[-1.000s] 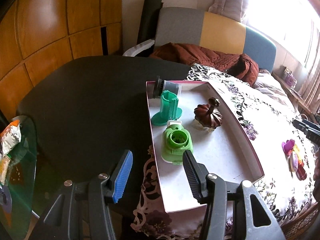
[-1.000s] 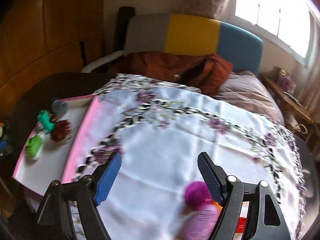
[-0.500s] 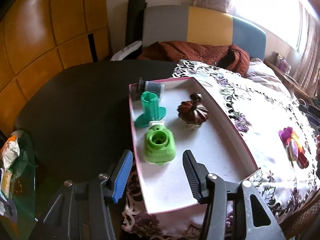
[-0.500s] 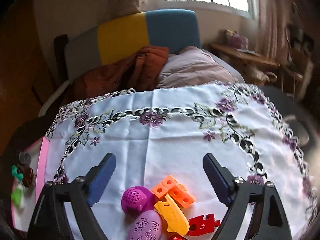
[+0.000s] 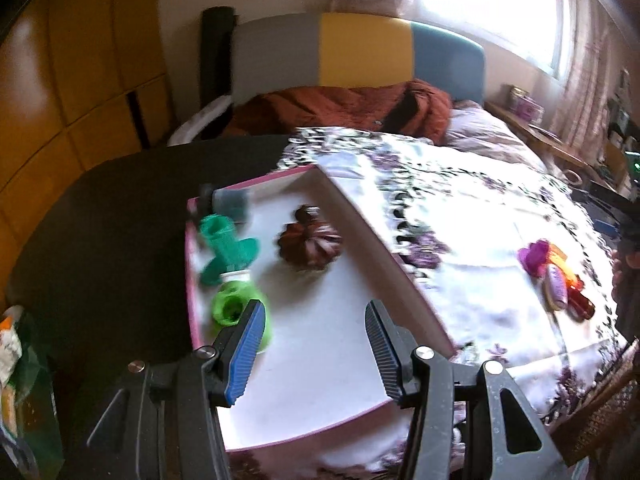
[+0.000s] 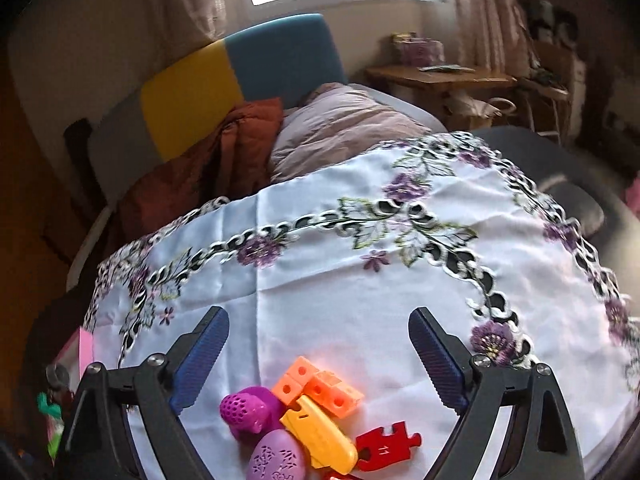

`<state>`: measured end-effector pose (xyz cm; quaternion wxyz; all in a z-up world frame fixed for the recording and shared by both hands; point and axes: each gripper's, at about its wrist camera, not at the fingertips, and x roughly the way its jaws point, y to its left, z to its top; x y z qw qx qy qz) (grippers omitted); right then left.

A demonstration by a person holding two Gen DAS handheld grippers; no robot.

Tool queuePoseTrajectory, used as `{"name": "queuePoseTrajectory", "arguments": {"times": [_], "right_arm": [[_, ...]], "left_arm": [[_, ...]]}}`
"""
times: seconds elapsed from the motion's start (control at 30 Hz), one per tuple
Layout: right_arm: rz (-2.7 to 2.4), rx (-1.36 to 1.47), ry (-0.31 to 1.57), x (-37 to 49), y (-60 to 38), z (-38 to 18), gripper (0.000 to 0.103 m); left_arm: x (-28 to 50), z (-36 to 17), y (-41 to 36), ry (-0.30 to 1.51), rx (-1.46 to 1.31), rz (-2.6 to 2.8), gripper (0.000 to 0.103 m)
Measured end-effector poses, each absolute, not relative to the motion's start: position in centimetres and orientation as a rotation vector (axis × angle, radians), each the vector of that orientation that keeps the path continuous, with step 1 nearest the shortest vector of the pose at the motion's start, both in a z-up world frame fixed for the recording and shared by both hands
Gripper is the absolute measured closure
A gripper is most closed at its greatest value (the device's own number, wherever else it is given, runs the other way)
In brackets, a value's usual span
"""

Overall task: Organize rigid objects
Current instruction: 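Move both grippers back to the remaining toys on the tablecloth, then close the left gripper around the purple egg-shaped piece and lift it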

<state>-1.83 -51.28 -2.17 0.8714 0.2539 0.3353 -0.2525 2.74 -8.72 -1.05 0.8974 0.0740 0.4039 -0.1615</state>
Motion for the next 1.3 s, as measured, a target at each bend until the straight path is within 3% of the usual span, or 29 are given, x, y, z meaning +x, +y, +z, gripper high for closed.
{"name": "queuePoseTrajectory", "arguments": {"times": [0.43, 0.6, 1.3], "right_arm": [[-0.576, 0.772, 0.664, -4.2, -54.6, -3.3, 0.010], [-0.556, 0.782, 0.650, -4.2, -54.5, -3.1, 0.009], [-0.549, 0.850, 0.589, -5.2, -55.5, -2.9, 0.009]], "left_arm": [[2.7, -2.1, -18.3, 0.926, 0.182, -0.654, 0.050], [2.5, -3.9, -23.1, 1.015, 0.186, -0.790, 0.050], [1.4, -7.5, -37.4, 1.074, 0.362, -1.002, 0.050]]}}
